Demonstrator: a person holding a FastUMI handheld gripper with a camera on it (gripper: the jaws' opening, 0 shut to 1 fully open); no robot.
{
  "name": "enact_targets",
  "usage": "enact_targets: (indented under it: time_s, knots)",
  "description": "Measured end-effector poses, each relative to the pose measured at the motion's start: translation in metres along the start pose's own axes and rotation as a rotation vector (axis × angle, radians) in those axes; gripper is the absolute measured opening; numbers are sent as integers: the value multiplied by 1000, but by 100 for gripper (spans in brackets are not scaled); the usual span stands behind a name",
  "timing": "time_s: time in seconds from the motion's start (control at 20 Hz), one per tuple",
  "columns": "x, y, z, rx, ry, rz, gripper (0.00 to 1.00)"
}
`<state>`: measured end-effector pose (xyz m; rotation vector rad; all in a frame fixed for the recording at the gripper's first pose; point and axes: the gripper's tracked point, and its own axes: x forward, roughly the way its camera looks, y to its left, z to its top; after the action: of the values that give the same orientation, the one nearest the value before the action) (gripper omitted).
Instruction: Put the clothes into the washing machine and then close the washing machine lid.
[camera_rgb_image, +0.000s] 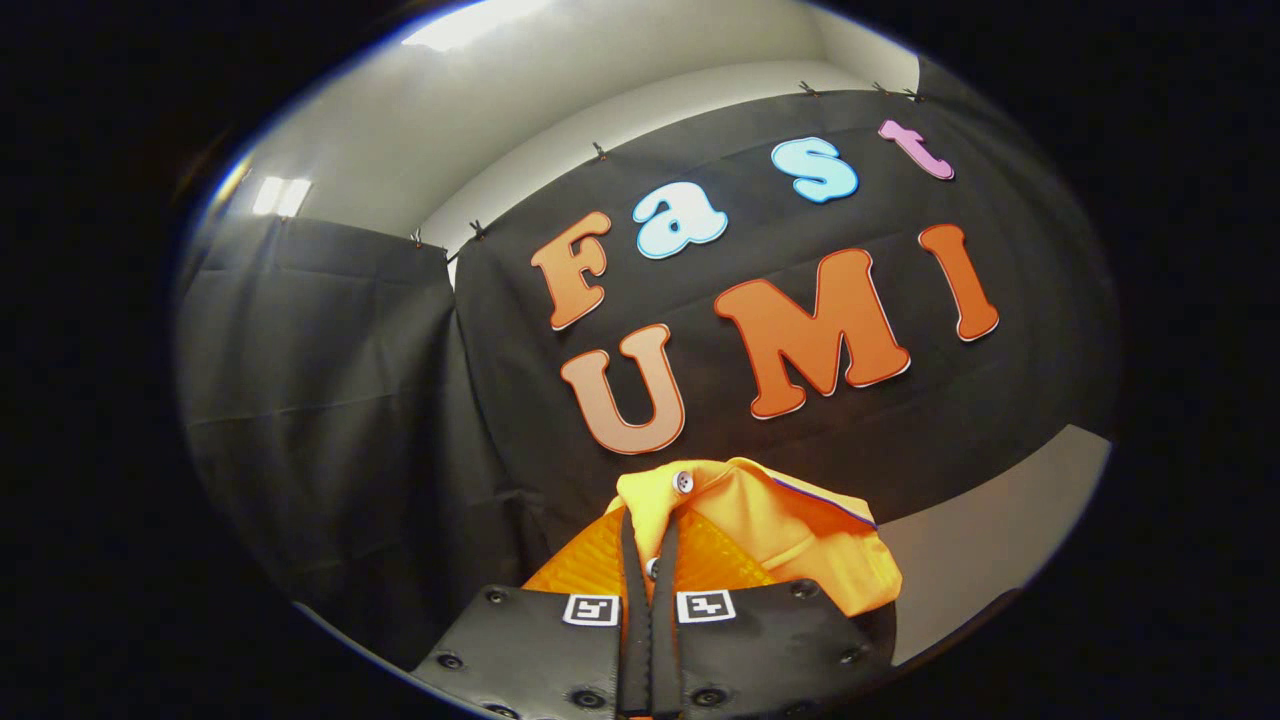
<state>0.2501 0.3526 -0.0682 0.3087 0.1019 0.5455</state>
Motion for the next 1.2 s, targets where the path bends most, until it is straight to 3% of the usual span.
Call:
enact_targets:
  time_s: [0.6,1.2]
  knots:
    - [69,26,-156,-2,231,-29,8]
    - [92,-45,-316,43,460,-217,8]
